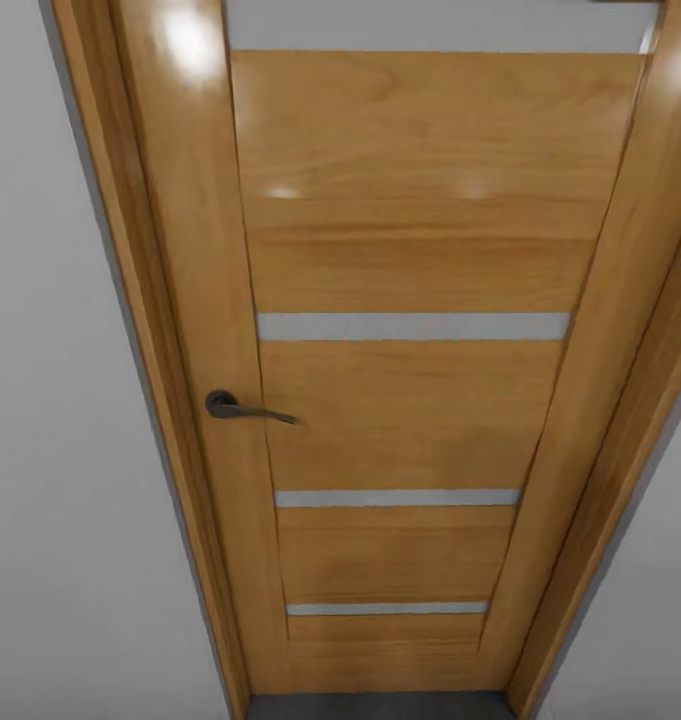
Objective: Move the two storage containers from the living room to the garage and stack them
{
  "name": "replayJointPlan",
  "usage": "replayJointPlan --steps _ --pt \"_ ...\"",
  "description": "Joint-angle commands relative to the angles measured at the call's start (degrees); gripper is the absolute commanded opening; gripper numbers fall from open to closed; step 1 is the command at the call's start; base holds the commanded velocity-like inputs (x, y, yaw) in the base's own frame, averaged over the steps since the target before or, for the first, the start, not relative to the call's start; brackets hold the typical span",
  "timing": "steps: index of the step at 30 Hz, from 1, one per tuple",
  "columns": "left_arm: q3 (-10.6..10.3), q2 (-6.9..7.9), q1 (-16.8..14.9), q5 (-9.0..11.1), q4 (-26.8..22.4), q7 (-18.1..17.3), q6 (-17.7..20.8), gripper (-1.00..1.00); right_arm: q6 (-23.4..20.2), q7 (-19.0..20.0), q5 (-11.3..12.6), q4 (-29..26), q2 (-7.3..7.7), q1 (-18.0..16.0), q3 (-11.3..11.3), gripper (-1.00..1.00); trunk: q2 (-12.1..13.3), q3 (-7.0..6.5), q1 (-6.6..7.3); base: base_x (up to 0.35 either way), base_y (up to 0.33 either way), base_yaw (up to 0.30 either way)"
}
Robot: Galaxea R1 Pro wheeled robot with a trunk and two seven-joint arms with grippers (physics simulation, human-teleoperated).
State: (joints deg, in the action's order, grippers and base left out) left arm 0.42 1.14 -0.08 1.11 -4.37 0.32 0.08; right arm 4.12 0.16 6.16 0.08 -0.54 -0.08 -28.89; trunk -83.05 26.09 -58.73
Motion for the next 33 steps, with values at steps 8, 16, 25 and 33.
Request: replayJointPlan --steps 8,16,25,33 --pt "0.02 0.0 -0.01 0.12 -0.03 0.03 0.01 1.0 0.19 0.03 0.6 0.01 0.01 -0.01 -0.47 1.0 -0.02 0.05 0.0 0.0 0.0 -0.192" --pt "0.02 0.0 -0.01 0.12 -0.03 0.03 0.01 1.0 0.19 0.05 0.6 0.01 0.01 -0.01 -0.47 1.0 -0.02 0.05 0.0 0.0 0.0 -0.024" --pt "0.02 0.0 -0.01 0.12 -0.03 0.02 0.01 1.0 0.19 0.06 0.6 0.01 0.01 -0.01 -0.47 1.0 -0.02 0.05 0.0 0.0 0.0 -0.001" --pt "0.02 0.0 -0.01 0.1 -0.06 -0.02 0.01 1.0 0.19 0.06 0.57 0.01 0.01 -0.01 -0.47 1.0 -0.02 0.05 0.0 0.002 -0.007 0.0"
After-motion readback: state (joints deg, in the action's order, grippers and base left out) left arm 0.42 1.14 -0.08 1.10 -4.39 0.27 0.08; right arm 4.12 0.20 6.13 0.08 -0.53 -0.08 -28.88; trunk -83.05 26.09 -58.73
